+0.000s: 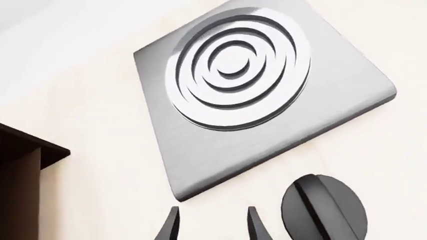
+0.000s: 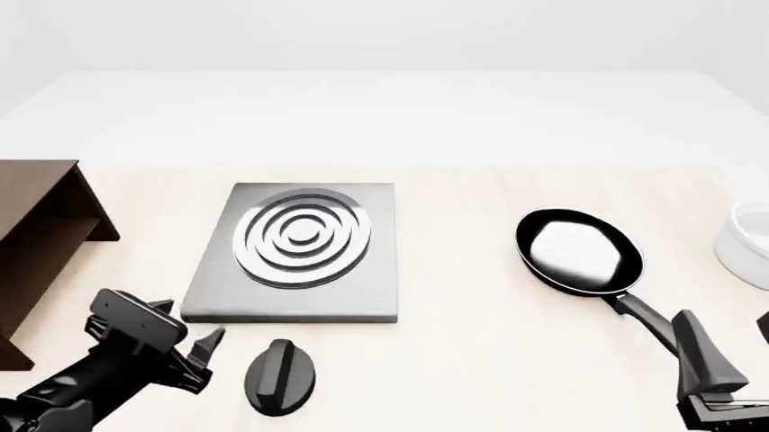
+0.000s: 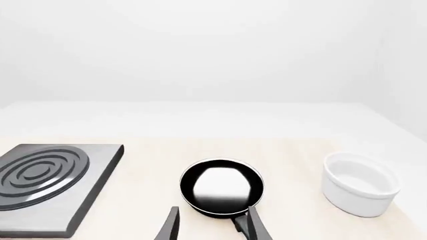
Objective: Turn on the stove and put the frying pan on it.
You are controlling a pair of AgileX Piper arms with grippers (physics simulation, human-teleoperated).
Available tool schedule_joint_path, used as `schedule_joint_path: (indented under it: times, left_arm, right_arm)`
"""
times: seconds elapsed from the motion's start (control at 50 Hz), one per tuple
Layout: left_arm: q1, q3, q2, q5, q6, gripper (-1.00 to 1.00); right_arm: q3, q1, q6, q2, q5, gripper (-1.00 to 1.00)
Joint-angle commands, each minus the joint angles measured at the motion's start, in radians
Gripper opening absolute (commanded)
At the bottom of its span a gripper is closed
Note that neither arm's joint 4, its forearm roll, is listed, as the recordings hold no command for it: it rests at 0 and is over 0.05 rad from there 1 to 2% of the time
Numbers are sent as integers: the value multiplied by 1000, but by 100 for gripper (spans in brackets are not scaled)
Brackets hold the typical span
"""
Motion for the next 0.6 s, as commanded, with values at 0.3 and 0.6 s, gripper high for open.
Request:
schedule_joint_path:
  times: [0.3, 0.6]
  left_arm:
    - [-169, -32, -23, 123, -80, 100]
    - [-211, -19, -58, 178, -98, 100]
  right_arm:
    - [1, 1, 2, 5, -7, 100]
    - [3, 1, 0, -4, -3, 100]
